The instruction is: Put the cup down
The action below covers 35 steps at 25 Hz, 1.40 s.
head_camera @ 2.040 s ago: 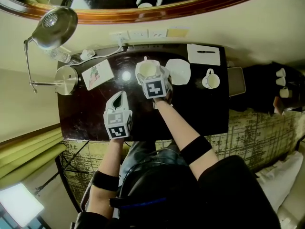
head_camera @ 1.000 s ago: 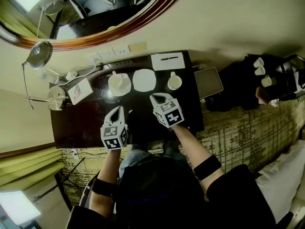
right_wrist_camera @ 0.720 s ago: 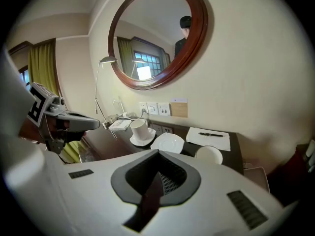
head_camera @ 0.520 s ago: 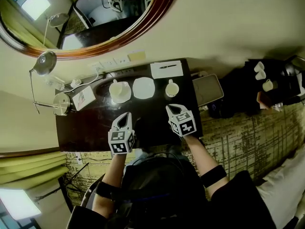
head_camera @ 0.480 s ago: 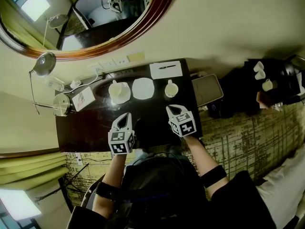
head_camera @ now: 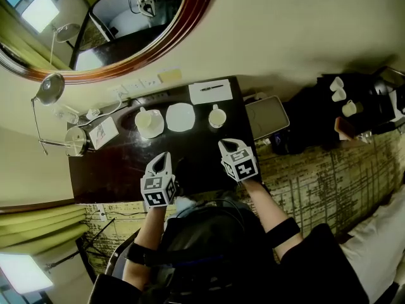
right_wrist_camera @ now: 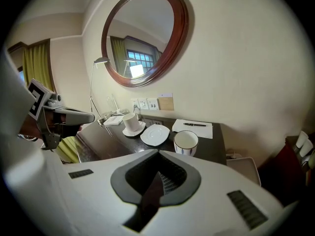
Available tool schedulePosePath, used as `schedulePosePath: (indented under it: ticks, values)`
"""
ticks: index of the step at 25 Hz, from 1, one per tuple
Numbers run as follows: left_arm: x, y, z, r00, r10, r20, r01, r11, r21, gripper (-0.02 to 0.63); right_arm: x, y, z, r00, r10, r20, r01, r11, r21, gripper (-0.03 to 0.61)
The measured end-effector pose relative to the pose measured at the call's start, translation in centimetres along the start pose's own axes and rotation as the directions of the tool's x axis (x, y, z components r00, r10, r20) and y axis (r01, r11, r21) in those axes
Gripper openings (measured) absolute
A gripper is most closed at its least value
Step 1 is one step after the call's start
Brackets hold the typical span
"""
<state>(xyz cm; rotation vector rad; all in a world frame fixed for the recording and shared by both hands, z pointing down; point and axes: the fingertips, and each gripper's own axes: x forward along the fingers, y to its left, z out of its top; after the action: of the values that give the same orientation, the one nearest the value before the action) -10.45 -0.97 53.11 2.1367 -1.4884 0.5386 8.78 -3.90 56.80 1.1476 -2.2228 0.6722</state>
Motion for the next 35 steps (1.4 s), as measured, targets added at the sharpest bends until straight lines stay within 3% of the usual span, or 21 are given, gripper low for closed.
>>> schedulePosePath:
  ticks: [4,12,14,18,19,20,23,28,35]
  values:
    - [-0.3,-1.0,0.4,1.000,-0.006,0.013,0.007,0.999,-0.032,0.000,-0.3,-0.4,-0.4,1.000,-0.002,-0.007,0.002,1.000,-0.007,0.002]
    - [-0.7,-1.9,0.4,1.000,-0.006,0.010,0.006,1.000,-0.019,0.000,0.5,-0.6,-1.6,0.999,-0.047,-0.012,0.047,0.998,-0.028,0.042]
    - [-0.7,-1.8,0.2,1.000,0.010,0.009,-0.009,1.000,-0.015,0.000,1.0,-0.7,-1.8,0.998,-0.055,-0.018,0.054,0.998,-0.032,0.103]
    - [0.1,-2.2,-0.5,1.000,0.016,-0.018,-0.016,1.000,-0.008,0.000,2.3,-1.4,-2.0,0.997,-0.067,-0.042,0.065,0.997,-0.042,0.291]
    - [0.4,-2.5,-0.7,1.000,0.008,-0.028,-0.009,1.000,-0.008,0.000,2.7,-1.8,-2.0,0.996,-0.077,-0.047,0.074,0.996,-0.047,0.373]
    - [0.7,-2.8,-0.9,0.999,0.001,-0.037,-0.001,1.000,-0.006,0.000,3.2,-2.3,-2.0,0.995,-0.086,-0.051,0.083,0.995,-0.048,0.415]
    - [1.8,-3.4,-1.3,0.998,-0.007,-0.057,0.007,1.000,0.005,0.000,5.5,-3.5,-3.0,0.993,-0.097,-0.067,0.096,0.995,-0.021,0.480]
    - [3.8,-4.4,-1.2,0.998,-0.014,-0.061,0.016,1.000,0.024,0.000,7.5,-5.5,-0.8,0.990,-0.130,-0.058,0.129,0.991,-0.026,0.520]
    - [6.0,-4.9,-1.4,0.996,-0.019,-0.091,0.023,0.999,0.047,0.000,12.3,-7.5,-1.2,0.988,-0.122,-0.091,0.125,0.992,0.031,0.520]
